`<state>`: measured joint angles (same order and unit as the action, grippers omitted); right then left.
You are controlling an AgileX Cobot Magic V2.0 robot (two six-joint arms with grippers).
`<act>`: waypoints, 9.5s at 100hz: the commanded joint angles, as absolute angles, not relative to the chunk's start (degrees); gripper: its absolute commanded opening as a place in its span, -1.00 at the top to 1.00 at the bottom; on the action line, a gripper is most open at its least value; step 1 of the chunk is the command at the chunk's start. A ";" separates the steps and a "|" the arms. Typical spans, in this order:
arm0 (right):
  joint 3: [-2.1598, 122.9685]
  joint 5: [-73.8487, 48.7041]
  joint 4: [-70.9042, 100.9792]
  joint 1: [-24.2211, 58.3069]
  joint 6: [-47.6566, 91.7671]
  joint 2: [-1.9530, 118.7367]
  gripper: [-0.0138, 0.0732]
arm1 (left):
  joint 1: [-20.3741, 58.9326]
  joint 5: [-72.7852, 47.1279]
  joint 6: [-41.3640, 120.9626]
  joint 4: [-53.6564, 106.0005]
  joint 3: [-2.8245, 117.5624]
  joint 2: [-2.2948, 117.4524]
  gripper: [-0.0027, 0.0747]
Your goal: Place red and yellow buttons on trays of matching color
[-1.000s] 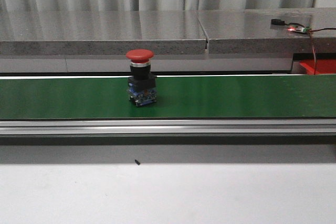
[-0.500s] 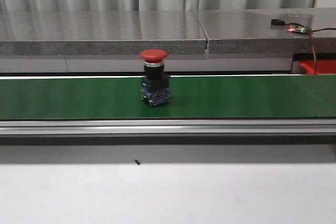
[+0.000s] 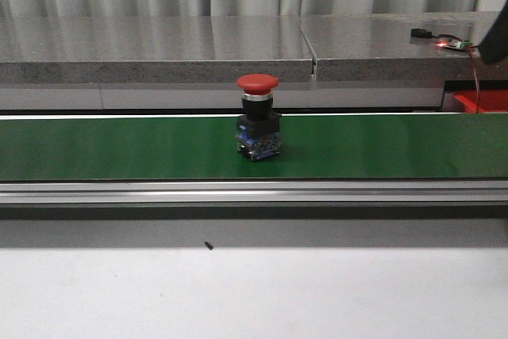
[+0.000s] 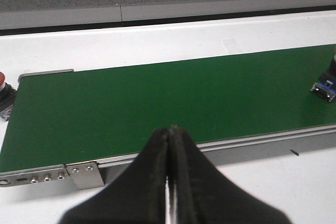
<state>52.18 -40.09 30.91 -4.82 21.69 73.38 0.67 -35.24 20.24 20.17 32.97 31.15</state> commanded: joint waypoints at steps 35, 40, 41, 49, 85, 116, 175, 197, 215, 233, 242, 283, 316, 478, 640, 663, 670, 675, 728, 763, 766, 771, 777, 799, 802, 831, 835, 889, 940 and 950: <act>68.42 -50.68 30.93 5.91 29.89 83.84 -0.63 | 1.04 -31.27 19.89 21.81 34.45 31.33 0.98; 69.49 -51.16 30.14 7.35 31.31 85.18 -0.63 | 1.04 -31.27 19.89 21.81 34.45 31.33 0.98; 69.80 -51.29 29.88 7.74 31.74 85.37 -0.63 | 1.04 -31.27 19.89 21.81 34.45 31.33 0.98; 71.76 -52.70 29.48 9.58 34.25 87.53 -0.63 | 1.04 -31.27 19.89 21.81 34.45 31.33 0.98; 82.22 -57.56 29.63 13.23 36.61 95.93 -0.63 | 1.04 -31.27 19.89 21.81 34.45 31.33 0.98; 87.32 -60.28 30.30 14.97 38.66 101.03 -0.63 | 1.04 -31.27 19.89 21.81 34.45 31.33 0.98; 87.40 -55.13 32.11 15.49 38.84 104.06 0.16 | 1.04 -31.27 19.89 21.81 34.45 31.33 0.98; 87.40 -54.52 32.11 15.06 38.84 102.97 0.18 | 1.04 -31.27 19.89 21.81 34.45 31.33 0.98; 87.40 -54.41 32.11 12.47 38.60 99.67 0.18 | 1.04 -31.27 19.89 21.81 34.45 31.33 0.98; 87.40 -54.41 32.11 6.38 36.78 96.47 0.18 | 1.04 -31.27 19.89 21.81 34.45 31.33 0.98; 87.40 -54.41 32.11 2.34 35.84 95.01 0.18 | 1.04 -31.27 19.89 21.81 34.45 31.33 0.98; 87.22 -53.11 32.11 -18.07 30.20 93.30 0.19 | 1.04 -31.27 19.89 21.81 34.45 31.33 0.98; 86.96 -46.77 32.11 -29.13 24.64 93.48 0.19 | 1.04 -31.27 19.89 21.81 34.45 31.33 0.98; 100.75 -38.28 32.79 -30.24 17.59 118.78 0.19 | 1.04 -31.27 19.89 21.81 34.45 31.33 0.98; 100.62 -41.84 32.17 -28.43 20.87 108.34 -0.27 | 1.04 -31.27 19.89 21.81 34.45 31.33 0.98; 94.55 -39.61 30.63 -23.72 22.50 100.76 0.41 | 1.04 -31.27 19.89 21.81 34.45 31.33 0.98; 91.58 -38.26 29.89 -21.84 22.89 98.16 0.57 | 1.04 -31.27 19.89 21.81 34.45 31.33 0.98; 89.36 -36.74 29.40 -20.46 23.26 96.33 0.67 | 1.04 -31.27 19.89 21.81 34.45 31.33 0.98; 68.94 -27.64 26.43 -7.74 25.08 78.35 0.84 | 1.04 -31.27 19.89 21.81 34.45 31.33 0.98; 53.20 -19.63 26.51 -5.65 25.08 65.78 0.84 | 1.04 -31.27 19.89 21.81 34.45 31.33 0.98; 52.24 -19.33 26.51 -5.65 25.08 64.82 0.84 | 1.04 -31.27 19.89 21.81 34.45 31.33 0.98; 50.70 -19.10 26.51 -5.51 25.08 63.21 0.84 | 1.04 -31.27 19.89 21.81 34.45 31.33 0.98; 48.73 -18.59 26.51 -5.14 25.08 61.22 0.84 | 1.04 -31.27 19.89 21.81 34.45 31.33 0.98; 43.14 -16.02 26.44 -3.35 25.08 53.61 0.84 | 1.04 -31.27 19.89 21.81 34.45 31.33 0.98; 42.48 -15.77 26.44 -3.35 25.08 52.29 0.84 | 1.04 -31.27 19.89 21.81 34.45 31.33 0.98; 36.12 -15.58 26.49 -3.35 25.08 41.48 0.84 | 1.04 -31.27 19.89 21.81 34.45 31.33 0.98; 35.15 -15.69 26.49 -3.35 25.08 39.99 0.84 | 1.04 -31.27 19.89 21.81 34.45 31.33 0.98; 32.74 -22.78 27.98 -3.35 25.08 33.92 0.84 | 0.65 -28.66 14.64 21.93 35.02 32.86 0.98; 32.74 -22.93 27.98 -3.35 25.08 33.91 0.84 | -16.35 -32.08 9.08 24.40 48.56 56.83 0.87; 32.74 -22.93 27.98 -3.35 25.08 33.91 0.84 | -20.12 -34.56 9.08 24.95 52.15 61.91 0.50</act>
<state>31.23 -25.95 26.88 -3.48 24.51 34.10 -17.53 -35.47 9.66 22.81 47.80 59.25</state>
